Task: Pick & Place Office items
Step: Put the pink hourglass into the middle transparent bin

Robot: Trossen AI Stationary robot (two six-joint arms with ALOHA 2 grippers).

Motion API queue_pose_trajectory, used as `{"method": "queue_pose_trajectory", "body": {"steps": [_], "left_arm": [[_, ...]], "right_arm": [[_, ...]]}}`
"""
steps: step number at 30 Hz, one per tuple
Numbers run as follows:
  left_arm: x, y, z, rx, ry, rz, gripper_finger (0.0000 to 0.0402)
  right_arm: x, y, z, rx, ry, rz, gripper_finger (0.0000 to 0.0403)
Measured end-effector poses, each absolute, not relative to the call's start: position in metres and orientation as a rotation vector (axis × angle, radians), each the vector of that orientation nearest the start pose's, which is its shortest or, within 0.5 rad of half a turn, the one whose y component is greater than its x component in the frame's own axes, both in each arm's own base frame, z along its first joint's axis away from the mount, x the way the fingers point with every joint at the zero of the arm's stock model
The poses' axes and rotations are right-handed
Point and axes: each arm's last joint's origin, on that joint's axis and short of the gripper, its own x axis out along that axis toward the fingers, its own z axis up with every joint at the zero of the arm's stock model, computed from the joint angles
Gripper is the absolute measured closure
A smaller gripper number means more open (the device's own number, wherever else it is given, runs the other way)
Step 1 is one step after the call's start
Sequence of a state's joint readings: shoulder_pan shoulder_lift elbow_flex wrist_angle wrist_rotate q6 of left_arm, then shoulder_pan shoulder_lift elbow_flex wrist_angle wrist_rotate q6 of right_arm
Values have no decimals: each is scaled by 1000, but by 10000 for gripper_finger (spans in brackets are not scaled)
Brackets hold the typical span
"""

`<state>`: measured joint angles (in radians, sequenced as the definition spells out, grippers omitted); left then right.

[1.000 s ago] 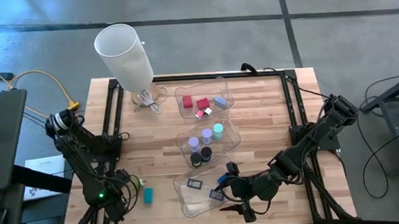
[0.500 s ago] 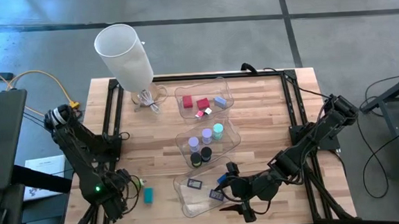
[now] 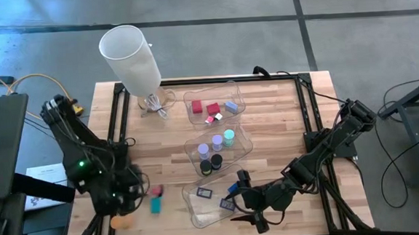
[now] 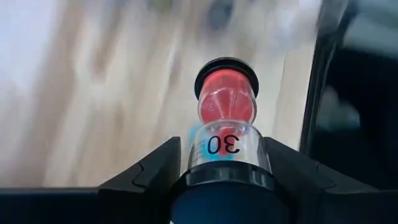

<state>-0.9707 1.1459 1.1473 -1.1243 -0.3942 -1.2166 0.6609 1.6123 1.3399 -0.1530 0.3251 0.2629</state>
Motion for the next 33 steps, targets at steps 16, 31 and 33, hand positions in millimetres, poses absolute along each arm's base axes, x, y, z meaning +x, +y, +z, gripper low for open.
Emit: {"method": "queue_pose_trajectory", "body": {"steps": [16, 31, 33], "left_arm": [[215, -154, 359, -285, 300, 29, 206], [252, -151, 359, -349, 195, -23, 206], [252, -151, 360, -343, 188, -25, 206]], "right_arm": [[303, 212, 333, -477, 233, -6, 119], [303, 207, 337, -620, 235, -165, 119], [303, 207, 336, -638, 236, -156, 119]]}}
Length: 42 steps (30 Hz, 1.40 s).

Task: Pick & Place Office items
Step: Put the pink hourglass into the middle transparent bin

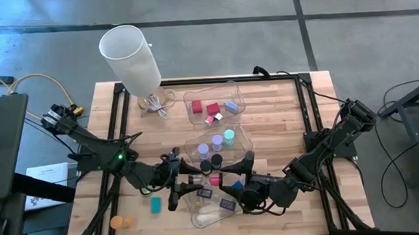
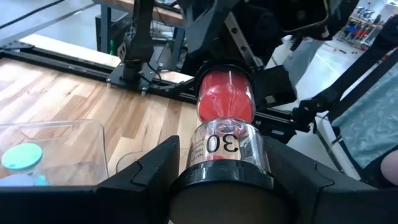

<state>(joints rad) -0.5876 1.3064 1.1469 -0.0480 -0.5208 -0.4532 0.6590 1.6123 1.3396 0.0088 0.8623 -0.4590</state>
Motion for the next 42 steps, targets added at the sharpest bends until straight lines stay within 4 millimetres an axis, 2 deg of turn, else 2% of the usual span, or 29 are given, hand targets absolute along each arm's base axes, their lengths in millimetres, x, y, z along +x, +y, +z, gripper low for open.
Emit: {"method": "queue_pose_trajectory", "body": {"steps": [13, 21, 25, 30, 37, 42], "left_arm": [[269, -140, 358, -342, 146, -22, 206], [271, -137, 357, -337, 153, -17, 206], [271, -137, 357, -335, 153, -17, 206], [271, -137, 357, -328, 152, -17, 206], [271, -137, 357, -317, 151, -16, 204], [271, -138, 358, -314, 153, -51, 134]], "right_arm": [[312, 195, 336, -699, 254, -158, 119], [313, 194, 336, -699, 256, -163, 121], [313, 193, 336, -699, 257, -164, 148], [315, 190, 336, -698, 261, -174, 211], [315, 190, 336, -700, 262, -169, 211], [315, 191, 334, -702, 268, -144, 211]]}}
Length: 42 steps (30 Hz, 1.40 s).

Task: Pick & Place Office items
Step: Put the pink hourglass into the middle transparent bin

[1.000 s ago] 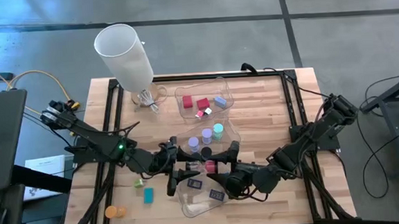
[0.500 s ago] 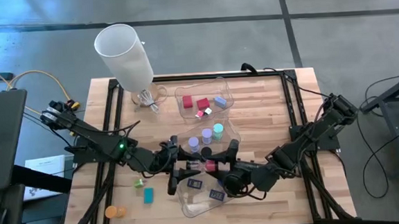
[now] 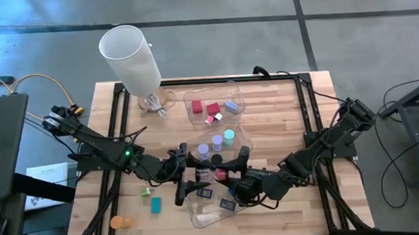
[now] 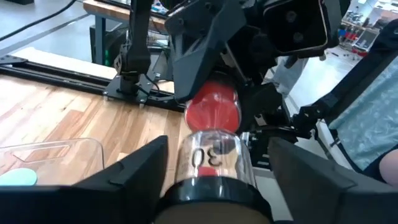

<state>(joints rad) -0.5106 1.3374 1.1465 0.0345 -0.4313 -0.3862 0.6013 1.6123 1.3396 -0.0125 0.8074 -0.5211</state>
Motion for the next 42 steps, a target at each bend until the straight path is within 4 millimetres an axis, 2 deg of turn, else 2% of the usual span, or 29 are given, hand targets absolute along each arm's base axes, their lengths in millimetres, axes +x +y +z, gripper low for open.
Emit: {"method": "queue_pose_trajectory", "body": {"steps": [4, 10, 17, 21, 28, 33, 42], "left_arm": [[271, -138, 358, -314, 153, -51, 101], [271, -137, 358, -310, 151, -42, 94], [266, -135, 361, -75, 159, -57, 93], [256, -127, 360, 32, 229, -45, 92], [239, -106, 352, 163, 391, 138, 92], [235, -99, 344, 142, 468, 201, 92], [230, -99, 337, 141, 549, 211, 92]], "right_arm": [[314, 190, 333, -705, 280, -144, 211], [312, 189, 326, -633, 334, -147, 211], [303, 186, 309, -482, 469, -176, 211], [297, 177, 299, -389, 575, -231, 211], [290, 141, 291, -122, 766, -357, 211], [291, 108, 283, 19, 944, -421, 211], [301, 65, 279, 291, 1117, -359, 211]]}}
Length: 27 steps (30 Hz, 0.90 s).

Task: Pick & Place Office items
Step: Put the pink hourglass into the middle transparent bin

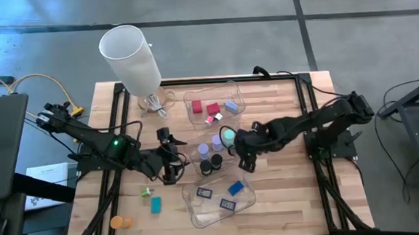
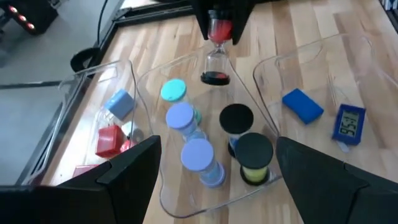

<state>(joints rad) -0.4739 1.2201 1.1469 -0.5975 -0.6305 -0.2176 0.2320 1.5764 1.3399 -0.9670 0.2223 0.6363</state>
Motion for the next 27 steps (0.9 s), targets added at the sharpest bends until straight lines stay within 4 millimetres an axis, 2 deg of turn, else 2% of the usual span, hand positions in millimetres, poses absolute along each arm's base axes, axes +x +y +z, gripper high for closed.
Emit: {"method": "queue_pose_trajectory", "body": {"steps": [9, 20, 27], "left_arm": [[224, -102, 331, 117, 603, 216, 92], [225, -103, 325, 108, 647, 194, 92], [227, -105, 320, 114, 678, 181, 92]], "right_arm": [[313, 40, 265, 415, 1216, -347, 211], [330, 13, 230, 432, 1333, -419, 211], [334, 6, 222, 440, 1356, -411, 211]]}}
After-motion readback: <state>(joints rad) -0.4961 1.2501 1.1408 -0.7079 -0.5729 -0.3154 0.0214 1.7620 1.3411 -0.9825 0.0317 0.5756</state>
